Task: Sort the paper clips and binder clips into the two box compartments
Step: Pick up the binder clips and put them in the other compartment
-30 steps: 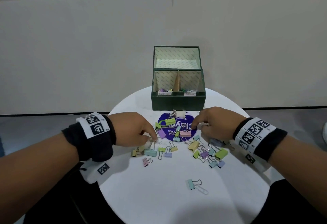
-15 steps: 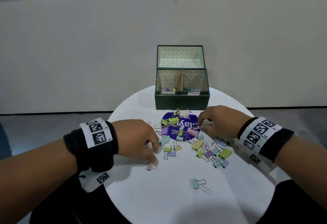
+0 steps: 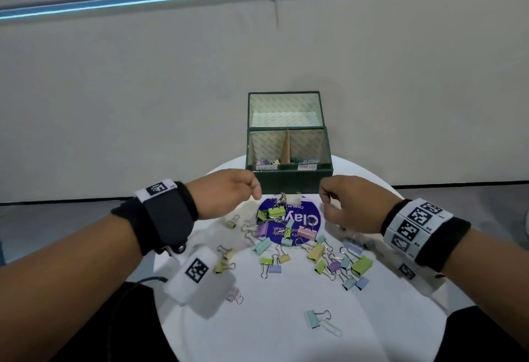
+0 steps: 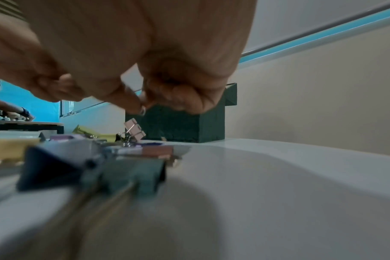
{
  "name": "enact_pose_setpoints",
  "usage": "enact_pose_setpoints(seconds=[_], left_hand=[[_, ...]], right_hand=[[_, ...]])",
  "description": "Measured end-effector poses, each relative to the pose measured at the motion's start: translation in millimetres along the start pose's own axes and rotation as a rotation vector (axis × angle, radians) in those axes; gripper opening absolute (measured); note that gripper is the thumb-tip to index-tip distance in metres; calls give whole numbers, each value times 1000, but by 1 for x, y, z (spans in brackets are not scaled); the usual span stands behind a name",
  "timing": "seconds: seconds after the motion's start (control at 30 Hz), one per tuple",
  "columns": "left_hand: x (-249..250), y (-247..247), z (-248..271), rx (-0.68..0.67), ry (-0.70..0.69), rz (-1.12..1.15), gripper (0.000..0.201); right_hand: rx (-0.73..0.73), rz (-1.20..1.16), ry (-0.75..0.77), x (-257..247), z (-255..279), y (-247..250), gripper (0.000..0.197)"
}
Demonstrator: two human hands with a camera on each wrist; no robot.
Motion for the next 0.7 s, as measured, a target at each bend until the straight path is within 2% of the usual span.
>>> enact_pose_setpoints(seconds=[0.17, 0.3, 0.33, 0.4, 0.5, 0.57, 0.63, 0.7], left_hand=[[34, 1, -45, 170, -129, 43, 25], [53, -9, -80, 331, -151, 43, 19], [55, -11, -87, 338, -123, 78, 20], [58, -17, -98, 291, -88, 143, 28], [56, -18, -102, 217, -154, -66, 46], [49, -14, -93, 217, -201, -29, 56], [39, -9, -78, 258, -276, 13, 44], [22, -4, -59, 255, -329, -108, 22]], right_hand=[[209, -124, -80, 1, -38, 26, 11], [244, -84, -114, -1, -75, 34, 5], [231, -71, -124, -3, -81, 34, 4], [184, -36, -132, -4, -89, 34, 17], [166, 33, -103, -1, -88, 38, 36], [235, 28, -48, 1, -76, 42, 32], [286, 3, 5, 5, -57, 45, 16], [189, 50, 24, 9, -35, 44, 7]])
Point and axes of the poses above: each hand's wrist, its own z-axis away from the middle knuckle, its own y-axis out of the back of the hand, x = y × z, the point moved 1 cm from there along -z, towards the middle knuckle, and after that the axes turned 13 degrees about x, right-handed, at the moved point
